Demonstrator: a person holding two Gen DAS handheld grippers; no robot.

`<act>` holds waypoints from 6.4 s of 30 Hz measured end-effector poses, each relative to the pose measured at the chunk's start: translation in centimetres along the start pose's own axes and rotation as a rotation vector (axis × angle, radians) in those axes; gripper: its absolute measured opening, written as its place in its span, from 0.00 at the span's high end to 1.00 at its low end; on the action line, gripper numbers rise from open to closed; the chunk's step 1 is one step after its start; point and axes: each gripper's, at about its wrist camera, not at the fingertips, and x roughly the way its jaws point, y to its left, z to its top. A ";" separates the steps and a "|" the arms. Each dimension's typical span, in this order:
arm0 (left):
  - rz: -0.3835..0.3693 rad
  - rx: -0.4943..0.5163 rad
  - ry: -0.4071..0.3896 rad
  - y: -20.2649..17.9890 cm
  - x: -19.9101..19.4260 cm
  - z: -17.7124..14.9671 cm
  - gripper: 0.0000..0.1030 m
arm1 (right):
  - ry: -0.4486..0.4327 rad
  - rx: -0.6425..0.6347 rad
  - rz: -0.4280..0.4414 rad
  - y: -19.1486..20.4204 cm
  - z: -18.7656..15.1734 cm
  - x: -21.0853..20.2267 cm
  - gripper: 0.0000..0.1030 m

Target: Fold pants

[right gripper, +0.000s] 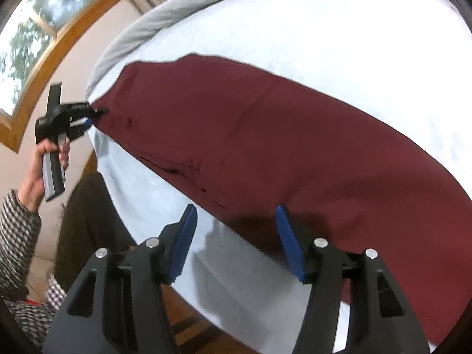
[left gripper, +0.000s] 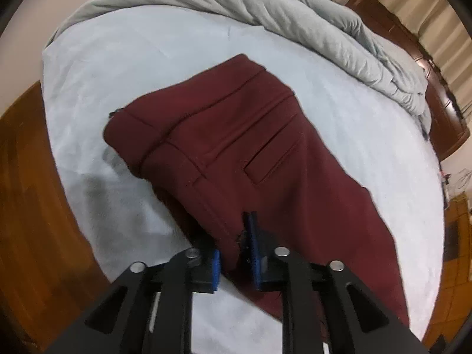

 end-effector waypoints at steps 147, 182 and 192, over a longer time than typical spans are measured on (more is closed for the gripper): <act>-0.260 0.563 0.340 -25.5 1.3 -21.6 0.26 | -0.282 0.929 0.015 -26.0 -16.4 -14.4 0.41; -0.185 0.524 0.259 -24.3 3.6 -19.3 0.23 | -0.348 0.886 -0.282 -32.3 -17.0 -18.6 0.85; -0.242 0.442 0.281 -23.5 2.1 -18.0 0.18 | -0.413 0.787 -0.297 -27.6 -13.1 -21.6 0.84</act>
